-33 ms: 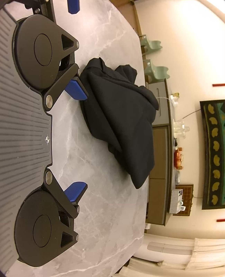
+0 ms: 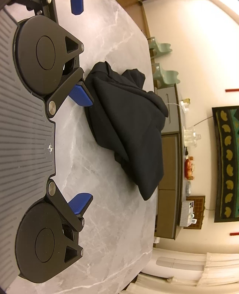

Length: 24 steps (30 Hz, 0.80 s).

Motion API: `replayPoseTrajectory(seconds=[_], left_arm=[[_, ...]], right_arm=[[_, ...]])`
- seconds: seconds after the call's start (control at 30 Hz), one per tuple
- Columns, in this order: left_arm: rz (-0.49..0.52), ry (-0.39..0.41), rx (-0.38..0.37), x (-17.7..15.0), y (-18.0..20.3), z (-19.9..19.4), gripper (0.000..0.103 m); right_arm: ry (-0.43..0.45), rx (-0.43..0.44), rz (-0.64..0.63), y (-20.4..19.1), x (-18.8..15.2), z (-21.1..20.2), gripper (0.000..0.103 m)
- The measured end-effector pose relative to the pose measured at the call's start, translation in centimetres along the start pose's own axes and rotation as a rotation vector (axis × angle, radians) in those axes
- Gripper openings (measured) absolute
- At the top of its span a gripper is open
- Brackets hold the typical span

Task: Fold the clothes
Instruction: 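Move both grippers toward the crumpled black garment on the table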

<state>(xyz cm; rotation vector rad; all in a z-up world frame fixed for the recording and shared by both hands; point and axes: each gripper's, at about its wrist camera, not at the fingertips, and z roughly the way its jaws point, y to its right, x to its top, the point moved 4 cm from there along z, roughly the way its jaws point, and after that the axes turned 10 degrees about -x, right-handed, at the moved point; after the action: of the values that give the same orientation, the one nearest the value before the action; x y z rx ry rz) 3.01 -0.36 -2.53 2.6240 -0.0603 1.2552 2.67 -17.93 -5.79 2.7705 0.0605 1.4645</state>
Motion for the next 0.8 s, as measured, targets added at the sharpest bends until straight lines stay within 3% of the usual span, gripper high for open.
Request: replayPoseTrajectory(seconds=[0.13,0.3,0.8], left_arm=[[0.075,-0.021,0.097,-0.3,0.0,0.1,0.103],[0.071,-0.096,0.172,-1.1,-0.3,0.6,0.103],[0.092,-0.083,0.215,-1.3,-0.9,0.1,0.103]], right_arm=[[-0.005,-0.004,-0.01,0.0,0.0,0.0,0.101],[-0.008,-0.007,-0.018,0.1,0.0,0.0,0.101],[-0.027,0.028,-0.043,-0.5,-0.8,-0.1,0.101]])
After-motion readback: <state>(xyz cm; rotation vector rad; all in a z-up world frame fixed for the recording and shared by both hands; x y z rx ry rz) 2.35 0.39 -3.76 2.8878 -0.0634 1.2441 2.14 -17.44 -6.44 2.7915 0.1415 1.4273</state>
